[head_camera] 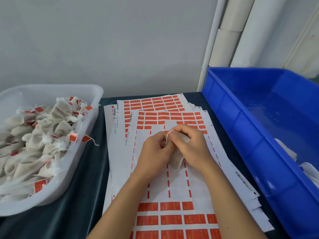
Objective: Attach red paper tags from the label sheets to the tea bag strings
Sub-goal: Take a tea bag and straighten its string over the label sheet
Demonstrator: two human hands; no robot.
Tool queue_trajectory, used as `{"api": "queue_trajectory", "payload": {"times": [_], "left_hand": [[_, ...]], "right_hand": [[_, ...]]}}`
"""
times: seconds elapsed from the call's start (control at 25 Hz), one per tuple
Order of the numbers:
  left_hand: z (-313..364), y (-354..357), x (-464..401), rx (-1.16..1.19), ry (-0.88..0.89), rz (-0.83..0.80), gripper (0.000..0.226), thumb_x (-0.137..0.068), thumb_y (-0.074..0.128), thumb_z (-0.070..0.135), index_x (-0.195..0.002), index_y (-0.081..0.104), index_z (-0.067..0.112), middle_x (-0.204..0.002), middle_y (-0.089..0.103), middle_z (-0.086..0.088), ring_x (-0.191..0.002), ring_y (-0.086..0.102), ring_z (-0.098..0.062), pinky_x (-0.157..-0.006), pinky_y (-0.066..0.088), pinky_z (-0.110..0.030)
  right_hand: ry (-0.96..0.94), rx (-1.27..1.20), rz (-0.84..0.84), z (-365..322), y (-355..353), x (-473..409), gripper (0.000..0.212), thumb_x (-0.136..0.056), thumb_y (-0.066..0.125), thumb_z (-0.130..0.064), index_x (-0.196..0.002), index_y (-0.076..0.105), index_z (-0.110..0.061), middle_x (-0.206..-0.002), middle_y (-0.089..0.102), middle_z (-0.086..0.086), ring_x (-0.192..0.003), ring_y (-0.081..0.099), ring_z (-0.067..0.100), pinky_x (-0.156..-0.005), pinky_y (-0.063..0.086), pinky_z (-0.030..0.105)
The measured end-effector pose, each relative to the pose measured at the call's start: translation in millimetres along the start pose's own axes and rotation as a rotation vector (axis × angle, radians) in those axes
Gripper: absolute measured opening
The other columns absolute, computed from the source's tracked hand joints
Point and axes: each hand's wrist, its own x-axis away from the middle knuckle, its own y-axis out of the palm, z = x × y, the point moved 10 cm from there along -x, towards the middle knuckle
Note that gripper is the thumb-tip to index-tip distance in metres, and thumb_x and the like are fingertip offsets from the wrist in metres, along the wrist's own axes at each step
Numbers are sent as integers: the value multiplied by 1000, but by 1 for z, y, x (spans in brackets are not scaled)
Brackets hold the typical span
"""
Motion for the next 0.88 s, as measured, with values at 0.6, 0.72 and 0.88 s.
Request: {"api": "queue_trajectory", "payload": {"times": [0.6, 0.72, 0.88], "left_hand": [[10, 16, 10, -88, 36, -109, 28, -97, 58, 57, -87, 65, 31, -79, 64, 18, -77, 64, -1, -62, 45, -7], [11, 18, 12, -152, 78, -119, 35, -94, 56, 65, -79, 59, 34, -79, 62, 21, -76, 63, 0, -65, 45, -4], [12, 24, 13, -258, 110, -149, 36, -86, 53, 75, -81, 57, 39, -85, 61, 29, -80, 62, 6, -59, 44, -3]], "right_hand": [[131, -195, 235, 12, -31, 5, 14, -98, 67, -36, -89, 77, -35, -88, 76, -14, -87, 71, 3, -72, 58, 21], [181, -247, 299, 20, -37, 5, 22, -104, 60, -30, -85, 71, -29, -80, 72, -5, -71, 68, 11, -68, 59, 21], [201, -359, 402, 25, -53, 7, 26, -107, 54, -29, -84, 64, -20, -72, 66, -3, -61, 63, 10, -66, 58, 22]]}}
